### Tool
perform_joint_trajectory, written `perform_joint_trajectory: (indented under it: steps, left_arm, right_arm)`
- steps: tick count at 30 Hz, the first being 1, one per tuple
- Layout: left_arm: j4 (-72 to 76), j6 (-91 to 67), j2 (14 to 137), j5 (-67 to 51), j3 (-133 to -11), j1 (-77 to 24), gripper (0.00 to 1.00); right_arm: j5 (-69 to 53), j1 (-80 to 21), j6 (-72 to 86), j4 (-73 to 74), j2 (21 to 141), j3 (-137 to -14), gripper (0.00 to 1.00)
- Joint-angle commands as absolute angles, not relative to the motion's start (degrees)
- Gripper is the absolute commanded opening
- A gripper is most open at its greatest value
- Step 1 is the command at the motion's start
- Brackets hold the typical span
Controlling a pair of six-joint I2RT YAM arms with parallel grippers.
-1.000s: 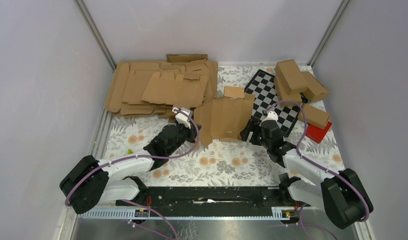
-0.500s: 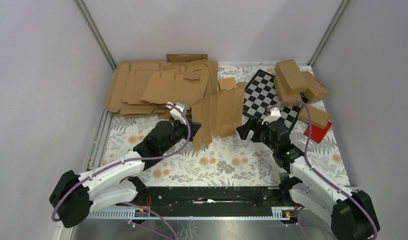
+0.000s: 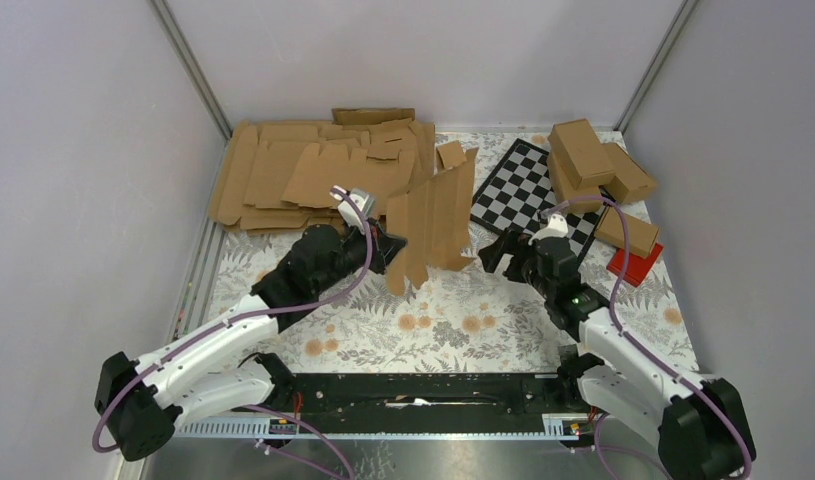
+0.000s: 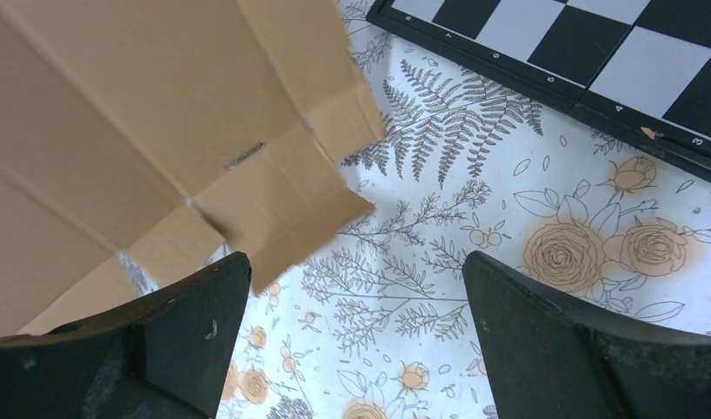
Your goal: Fold the paper box
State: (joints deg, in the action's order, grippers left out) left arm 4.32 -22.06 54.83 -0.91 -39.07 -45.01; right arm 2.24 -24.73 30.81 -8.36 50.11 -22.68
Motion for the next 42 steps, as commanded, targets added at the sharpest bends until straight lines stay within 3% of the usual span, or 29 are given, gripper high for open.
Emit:
perform_joint_trajectory:
  steps: [1,7,15,27,36,42]
  left_arm:
    - [0.7,-22.0,54.3,-4.6,-45.9,-45.0,0.00]
    - [-1.4,-22.1,53.4,-7.6,-49.1,-45.0,0.00]
    - [-5.9,-21.2,51.5,-14.0,-55.6,-45.0,0.00]
    - [-6.4,-22.1,48.9,-27.2,-65.2,-45.0,0.00]
    - [-0.6,-26.5,46.8,-33.9,-65.6,-45.0,0.00]
    - [2.4,-29.0,47.1,-37.1,-65.4,-45.0,0.00]
  right_arm:
    - [0.2,-22.5,40.1,-8.0,55.6,-28.3,1.00]
    - [-9.5,-18.0,57.3,-18.5,59.9,-24.2,0.99]
    - [-7.9,-17.1,69.1,-23.0,54.9,-19.9,1.00]
    - [-10.3,-17.1,76.2,-33.9,43.8,-14.5,1.00]
    - [-9.4,-17.1,82.8,-44.0,36.2,-10.4,1.00]
    - [-9.9,-17.0,84.3,-55.7,37.1,-8.8,1.00]
